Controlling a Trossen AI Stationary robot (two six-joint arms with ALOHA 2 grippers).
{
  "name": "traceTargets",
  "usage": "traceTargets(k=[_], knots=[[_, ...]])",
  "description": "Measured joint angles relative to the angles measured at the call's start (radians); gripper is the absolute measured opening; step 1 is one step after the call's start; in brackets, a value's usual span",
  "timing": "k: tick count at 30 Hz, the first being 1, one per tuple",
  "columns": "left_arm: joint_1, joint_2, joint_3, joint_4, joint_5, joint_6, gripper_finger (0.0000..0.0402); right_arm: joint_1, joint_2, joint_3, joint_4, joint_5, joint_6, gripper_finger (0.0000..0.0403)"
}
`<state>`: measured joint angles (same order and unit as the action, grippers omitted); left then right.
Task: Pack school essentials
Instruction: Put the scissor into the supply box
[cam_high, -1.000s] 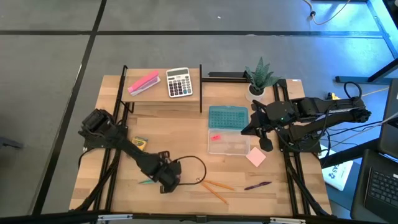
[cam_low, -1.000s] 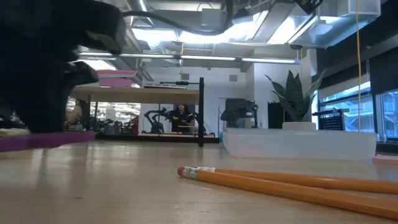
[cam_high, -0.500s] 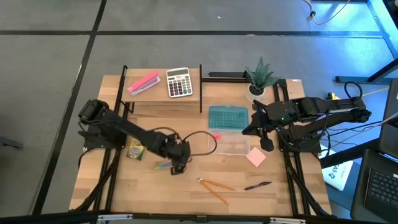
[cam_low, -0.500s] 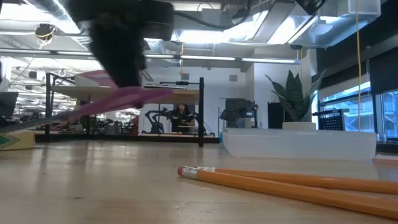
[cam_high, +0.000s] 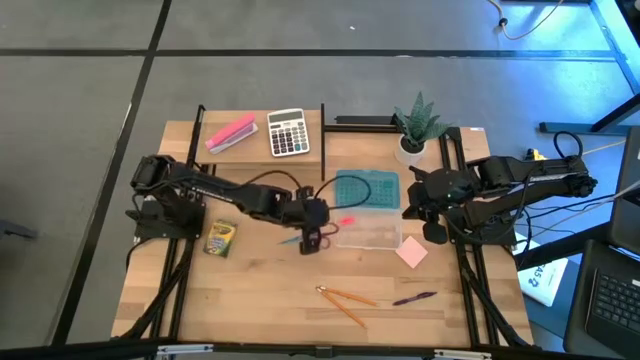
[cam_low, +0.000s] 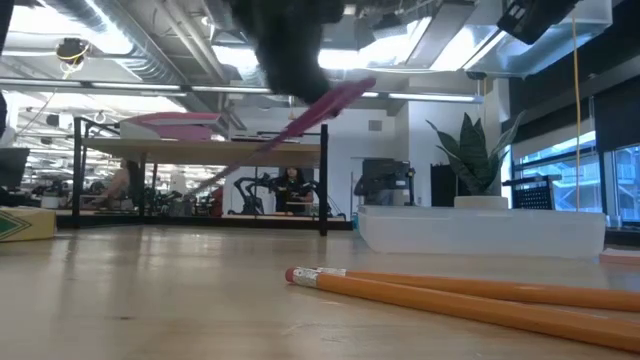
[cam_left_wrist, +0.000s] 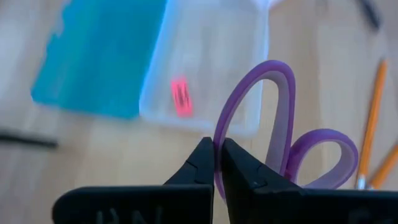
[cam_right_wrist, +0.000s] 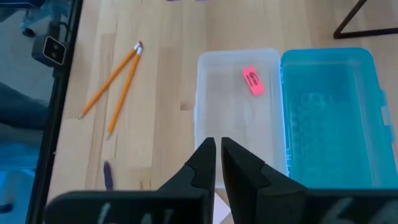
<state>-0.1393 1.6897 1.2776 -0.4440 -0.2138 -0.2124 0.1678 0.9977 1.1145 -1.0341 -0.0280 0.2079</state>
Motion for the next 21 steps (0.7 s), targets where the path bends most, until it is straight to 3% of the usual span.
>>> traceTargets(k=[9, 17, 21], knots=[[0.044, 0.0, 0.017, 0.18, -0.013, 0.048, 0.0002, 0.0, 0.0, 0.0, 0.0, 0.003, -0.002, 0.003], [0.055, 0.0, 0.017, 0.2, -0.013, 0.049, 0.0002, 0.0, 0.01, -0.063, 0.022, 0.035, 0.035, 0.003], [0.055, 0.0, 0.017, 0.196, -0.013, 0.049, 0.0003, -0.002, 0.013, -0.109, 0.012, 0.086, 0.143, 0.003]])
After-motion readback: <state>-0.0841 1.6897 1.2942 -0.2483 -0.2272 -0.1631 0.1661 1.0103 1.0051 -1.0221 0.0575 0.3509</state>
